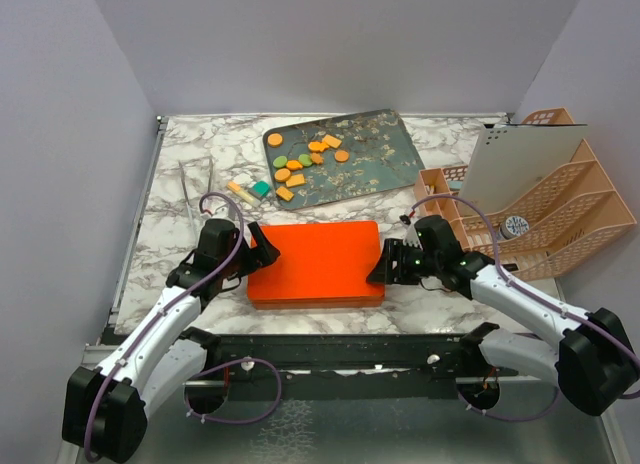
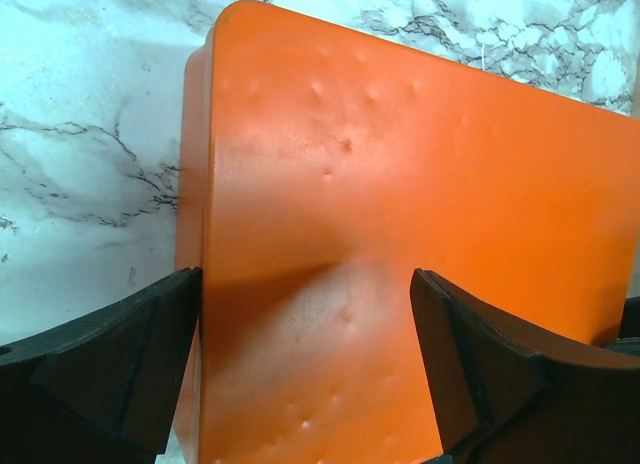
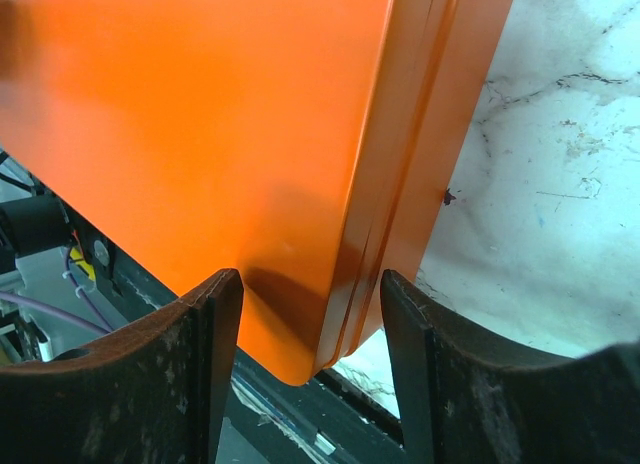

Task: Pack the cookies

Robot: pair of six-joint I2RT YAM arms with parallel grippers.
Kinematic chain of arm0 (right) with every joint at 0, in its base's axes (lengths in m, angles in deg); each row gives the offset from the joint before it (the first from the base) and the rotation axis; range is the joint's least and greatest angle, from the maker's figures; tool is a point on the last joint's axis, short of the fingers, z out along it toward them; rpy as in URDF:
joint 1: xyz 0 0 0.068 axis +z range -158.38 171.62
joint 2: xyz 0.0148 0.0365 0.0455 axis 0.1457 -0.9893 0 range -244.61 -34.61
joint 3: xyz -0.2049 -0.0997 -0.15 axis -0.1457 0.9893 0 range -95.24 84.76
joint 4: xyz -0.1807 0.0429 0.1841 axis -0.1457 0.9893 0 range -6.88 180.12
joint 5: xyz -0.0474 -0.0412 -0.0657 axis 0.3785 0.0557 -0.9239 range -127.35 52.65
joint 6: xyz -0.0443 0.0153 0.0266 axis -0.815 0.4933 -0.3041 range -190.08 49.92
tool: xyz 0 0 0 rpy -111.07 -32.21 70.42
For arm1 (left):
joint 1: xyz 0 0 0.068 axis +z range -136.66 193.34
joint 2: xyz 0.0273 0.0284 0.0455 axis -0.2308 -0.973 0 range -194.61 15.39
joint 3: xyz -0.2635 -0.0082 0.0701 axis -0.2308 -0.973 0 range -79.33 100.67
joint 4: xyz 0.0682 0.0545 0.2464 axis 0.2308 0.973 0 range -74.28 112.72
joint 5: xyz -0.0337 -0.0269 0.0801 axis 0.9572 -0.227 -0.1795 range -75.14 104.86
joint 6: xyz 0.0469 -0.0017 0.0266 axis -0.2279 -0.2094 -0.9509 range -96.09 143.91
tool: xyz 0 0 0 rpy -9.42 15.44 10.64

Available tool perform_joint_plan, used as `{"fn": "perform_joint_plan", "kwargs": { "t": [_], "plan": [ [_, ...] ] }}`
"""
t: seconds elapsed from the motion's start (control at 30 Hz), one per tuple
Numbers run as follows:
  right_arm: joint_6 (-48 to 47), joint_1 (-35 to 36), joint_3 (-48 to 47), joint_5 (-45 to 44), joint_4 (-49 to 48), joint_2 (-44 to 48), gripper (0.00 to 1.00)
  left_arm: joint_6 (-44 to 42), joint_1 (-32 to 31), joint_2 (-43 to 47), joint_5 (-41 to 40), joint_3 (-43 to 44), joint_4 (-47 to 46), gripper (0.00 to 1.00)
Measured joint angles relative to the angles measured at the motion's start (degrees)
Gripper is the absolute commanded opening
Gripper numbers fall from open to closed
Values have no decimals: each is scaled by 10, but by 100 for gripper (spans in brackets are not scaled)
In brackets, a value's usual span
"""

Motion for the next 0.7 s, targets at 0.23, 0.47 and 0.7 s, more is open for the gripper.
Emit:
{"fn": "perform_joint_plan", "kwargs": {
  "t": [0.23,0.47,0.7],
  "plan": [
    [9,0,17,1,-26,-4,63,20,0,8,1,-16,-14,88],
    [28,-5,30,21,-81,-33,61,33,0,5,-9,-56,-52,85],
    [27,-14,5,32,-140,-98,59,48,5,-15,-37,-70,-83,84]
  ]
}}
